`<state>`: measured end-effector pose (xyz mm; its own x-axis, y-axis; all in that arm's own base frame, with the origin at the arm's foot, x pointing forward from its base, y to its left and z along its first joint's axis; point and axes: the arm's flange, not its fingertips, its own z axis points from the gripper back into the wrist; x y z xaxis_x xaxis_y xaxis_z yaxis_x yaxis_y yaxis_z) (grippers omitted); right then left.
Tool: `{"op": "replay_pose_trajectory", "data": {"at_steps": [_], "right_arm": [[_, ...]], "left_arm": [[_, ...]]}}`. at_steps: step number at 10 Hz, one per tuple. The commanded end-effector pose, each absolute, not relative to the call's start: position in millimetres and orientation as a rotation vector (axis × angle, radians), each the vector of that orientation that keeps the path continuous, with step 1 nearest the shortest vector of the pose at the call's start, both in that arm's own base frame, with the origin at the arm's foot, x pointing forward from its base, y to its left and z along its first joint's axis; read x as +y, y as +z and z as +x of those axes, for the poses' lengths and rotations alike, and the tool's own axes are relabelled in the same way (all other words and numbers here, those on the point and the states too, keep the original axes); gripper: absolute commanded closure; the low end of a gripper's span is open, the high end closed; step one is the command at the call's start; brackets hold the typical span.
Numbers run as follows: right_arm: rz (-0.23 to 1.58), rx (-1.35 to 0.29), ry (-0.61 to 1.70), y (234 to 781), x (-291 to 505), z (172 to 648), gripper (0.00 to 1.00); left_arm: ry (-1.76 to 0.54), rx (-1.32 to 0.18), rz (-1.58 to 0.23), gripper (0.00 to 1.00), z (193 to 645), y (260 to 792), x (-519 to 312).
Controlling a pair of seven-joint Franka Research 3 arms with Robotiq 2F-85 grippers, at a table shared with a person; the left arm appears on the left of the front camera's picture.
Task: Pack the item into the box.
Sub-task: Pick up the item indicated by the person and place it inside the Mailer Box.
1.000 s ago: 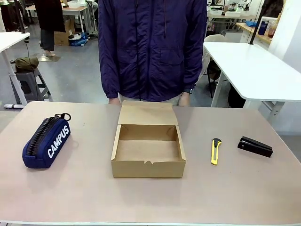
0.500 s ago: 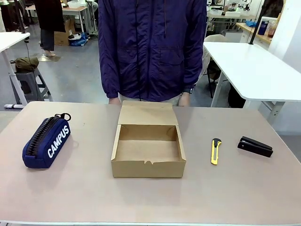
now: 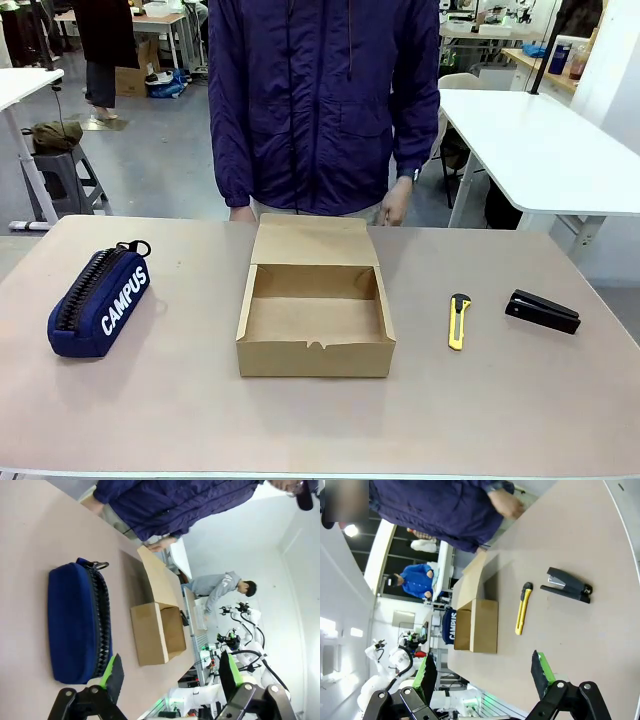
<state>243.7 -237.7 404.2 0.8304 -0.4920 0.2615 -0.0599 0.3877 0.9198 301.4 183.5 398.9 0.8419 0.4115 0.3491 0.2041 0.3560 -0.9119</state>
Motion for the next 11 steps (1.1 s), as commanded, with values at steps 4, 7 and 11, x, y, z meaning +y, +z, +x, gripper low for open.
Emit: {"op": "replay_pose_trajectory", "data": {"at_steps": [4, 7, 11], "right_arm": [[1.165, -0.561, -0.287, 403.7, -238.7, 241.0, 0.0], [1.165, -0.561, -0.287, 403.7, -238.7, 241.0, 0.0], [1.152, -0.529, -0.31, 402.2, -236.9, 238.0, 0.0]], "left_arm": [[0.143, -0.59, -1.25, 0.0, 297.4, 396.0, 186.1], [0.143, -0.59, -1.25, 0.0, 297.4, 396.0, 186.1], [0.143, -0.59, -1.25, 0.0, 297.4, 396.0, 186.1]]}}
